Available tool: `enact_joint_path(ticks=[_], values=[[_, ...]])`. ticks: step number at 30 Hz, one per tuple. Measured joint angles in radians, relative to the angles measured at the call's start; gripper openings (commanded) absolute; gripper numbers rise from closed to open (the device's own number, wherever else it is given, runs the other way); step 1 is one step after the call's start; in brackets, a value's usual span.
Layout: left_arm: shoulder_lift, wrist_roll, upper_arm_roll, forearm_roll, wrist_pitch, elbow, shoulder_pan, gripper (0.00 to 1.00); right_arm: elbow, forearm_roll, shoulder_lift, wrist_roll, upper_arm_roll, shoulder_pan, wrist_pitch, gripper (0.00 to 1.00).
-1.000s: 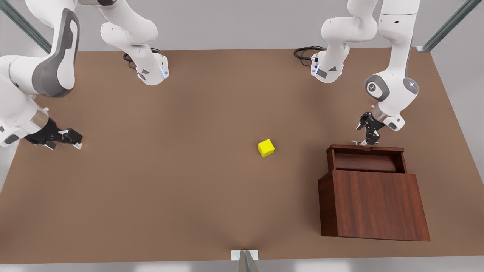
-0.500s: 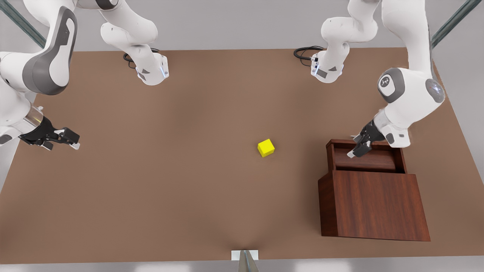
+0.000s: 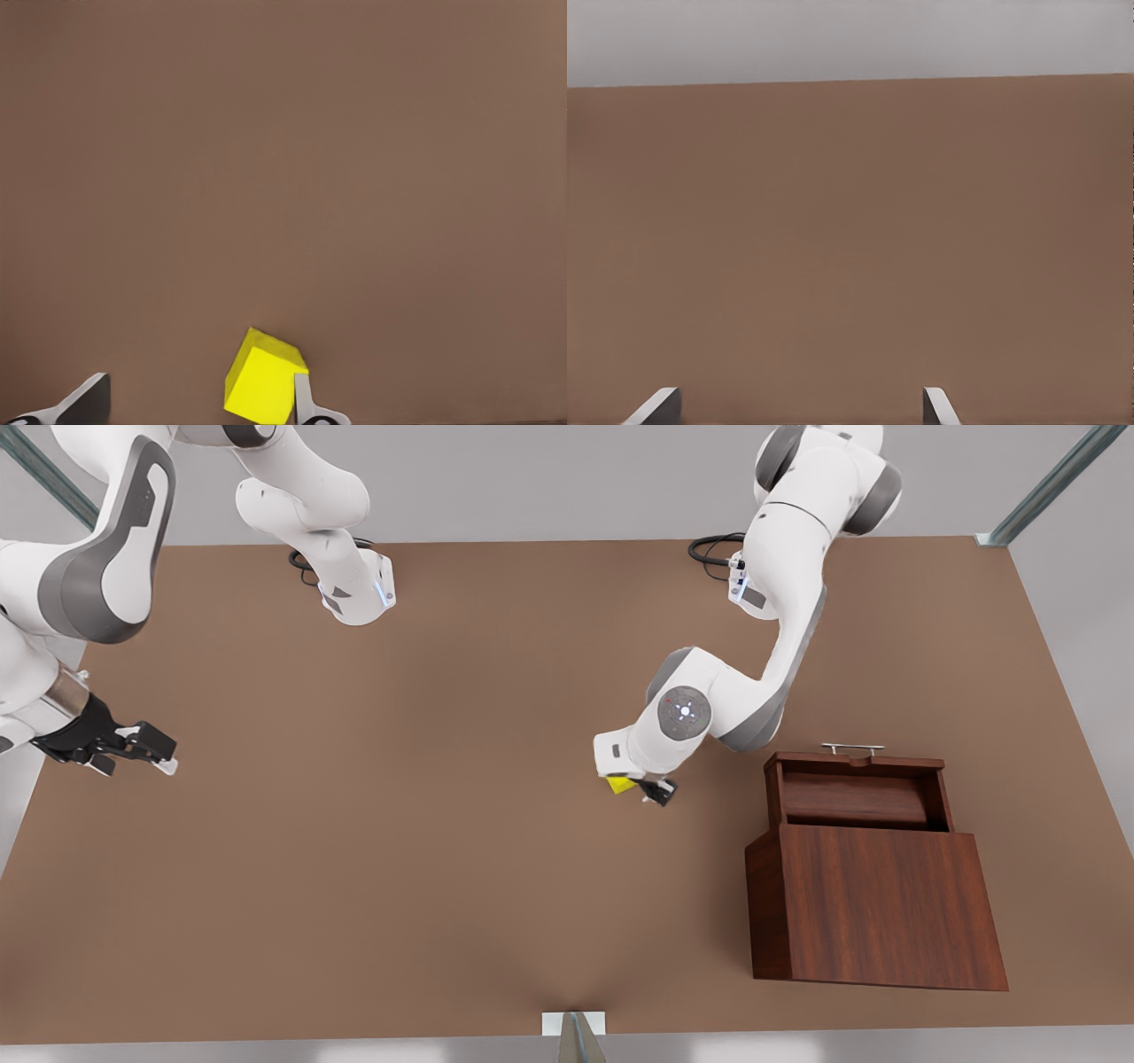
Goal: Open the drawer with left arm, place the square in the middle with right arm, and place the square in the drawer with left arm
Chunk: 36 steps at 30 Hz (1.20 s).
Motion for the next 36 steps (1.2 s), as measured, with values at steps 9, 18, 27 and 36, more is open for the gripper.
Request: enact_joint_path(ticks=[9,18,27,36], values=[[0.004,0.234,-0.005,0.173,0.078,-0.143,-0.06,1.0,0.0,0.017,-0.004,0.002,-0.009,-0.024,0.001,1.0],[-0.084,0.222,0.0,0.209,0.266,-0.404,-0.075,1.0,0.003,0.016,-0.002,-0.001,-0.006,-0.008,0.002,1.0],[-0.064,0.215,0.01,0.243,0.384,-0.492,-0.076,1.0,0.003,0.015,-0.002,-0.001,-0.006,-0.003,0.007,1.0],[-0.031,0.206,0.013,0.259,0.4,-0.488,-0.076,1.0,0.003,0.015,0.0,-0.001,-0.005,-0.001,0.008,1.0]])
